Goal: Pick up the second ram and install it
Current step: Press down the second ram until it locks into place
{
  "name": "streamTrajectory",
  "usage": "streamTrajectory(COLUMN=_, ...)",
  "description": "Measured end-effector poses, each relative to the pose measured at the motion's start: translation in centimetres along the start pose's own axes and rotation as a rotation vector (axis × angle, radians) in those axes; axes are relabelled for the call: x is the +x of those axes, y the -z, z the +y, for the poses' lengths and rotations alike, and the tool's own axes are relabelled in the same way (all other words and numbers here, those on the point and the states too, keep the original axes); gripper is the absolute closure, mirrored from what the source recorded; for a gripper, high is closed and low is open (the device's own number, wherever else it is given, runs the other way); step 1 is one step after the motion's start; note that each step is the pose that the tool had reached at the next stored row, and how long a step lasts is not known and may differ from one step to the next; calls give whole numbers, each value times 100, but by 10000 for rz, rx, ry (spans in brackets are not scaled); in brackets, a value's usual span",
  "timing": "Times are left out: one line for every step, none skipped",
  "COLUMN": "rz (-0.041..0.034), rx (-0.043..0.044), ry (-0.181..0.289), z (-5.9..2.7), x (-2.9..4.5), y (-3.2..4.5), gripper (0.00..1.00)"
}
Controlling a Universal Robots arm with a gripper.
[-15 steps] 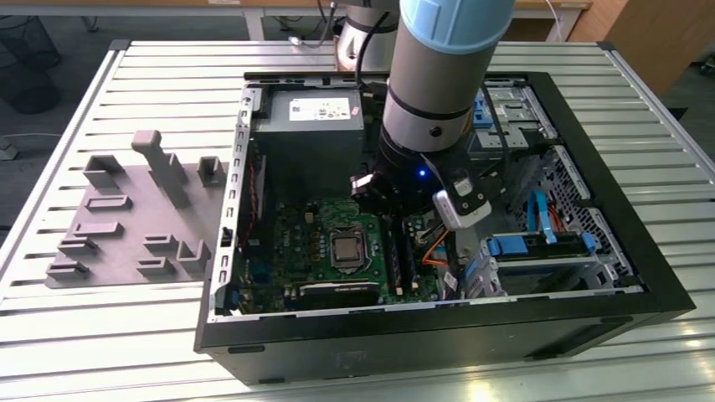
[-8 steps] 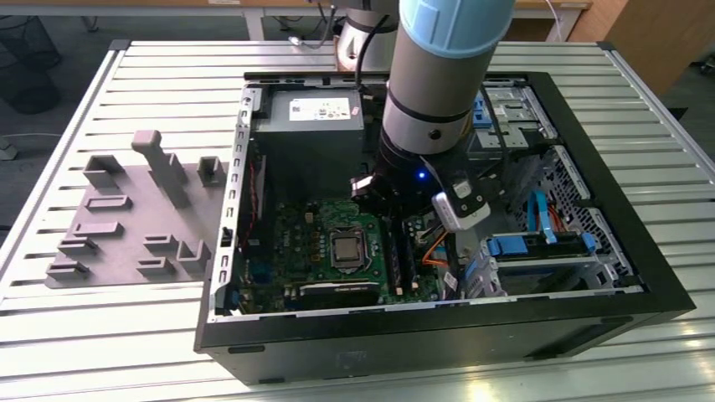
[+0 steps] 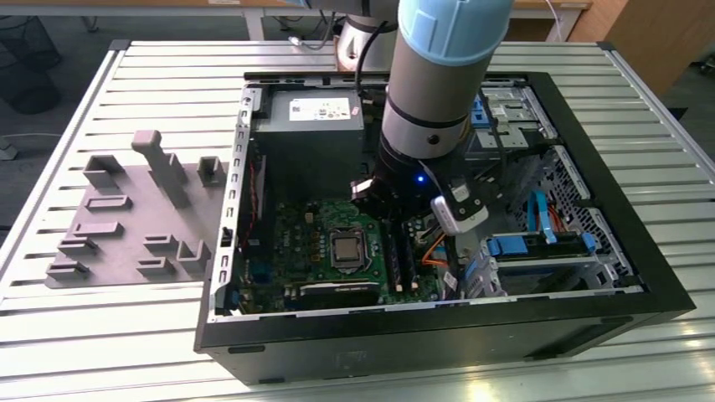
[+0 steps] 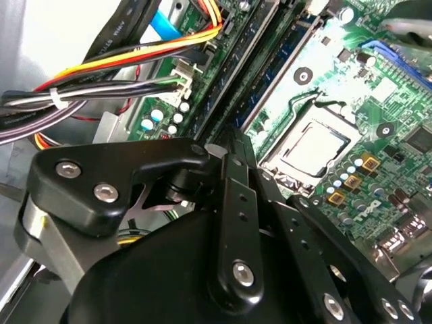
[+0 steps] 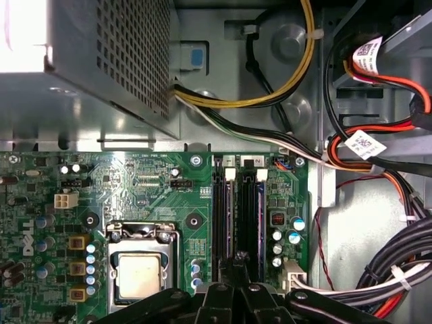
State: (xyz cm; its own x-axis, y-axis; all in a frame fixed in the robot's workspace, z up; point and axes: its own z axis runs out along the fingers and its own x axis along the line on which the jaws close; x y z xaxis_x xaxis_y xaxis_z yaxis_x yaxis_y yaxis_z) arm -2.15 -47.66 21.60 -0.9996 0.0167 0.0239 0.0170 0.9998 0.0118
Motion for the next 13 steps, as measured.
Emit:
streamTrajectory(rz=3, rx=6, ry=0, z=-1, x=0, y=-11, gripper=89)
streamTrajectory(rz=4, rx=11, ry=0, z=-1, x=0, y=-22, gripper=89)
streamTrajectory(rz=5, rx=11, ry=-1, z=0, x=-1, y=-21, gripper=89)
streamTrajectory(rz=8, rx=10, ry=-1, z=-5, x=2, y=-19, gripper=89)
streamTrajectory(rz=7, rx=7, ry=-1, z=-4, x=1, y=-20, gripper=89)
streamTrajectory(rz=4, rx=2, ry=1, z=0, x=0, y=-14, gripper=89)
streamTrajectory(rz=-5, rx=-24, ry=1, z=2, x=0, y=0, gripper=89)
streamTrajectory(rz=-13, rx=-53, ry=4, z=8, x=-1, y=30, gripper=89)
streamTrajectory(rz=-8, rx=-40, ry=4, z=6, x=1, y=77, gripper=89)
streamTrajectory(rz=-4, rx=-27, ry=4, z=3, x=3, y=123, gripper=89)
streamTrajectory(rz=-3, rx=-24, ry=5, z=4, x=3, y=157, gripper=89)
streamTrajectory(rz=-4, rx=-26, ry=5, z=4, x=4, y=174, gripper=89)
streamTrajectory(rz=-3, rx=-25, ry=5, z=4, x=4, y=180, gripper=89)
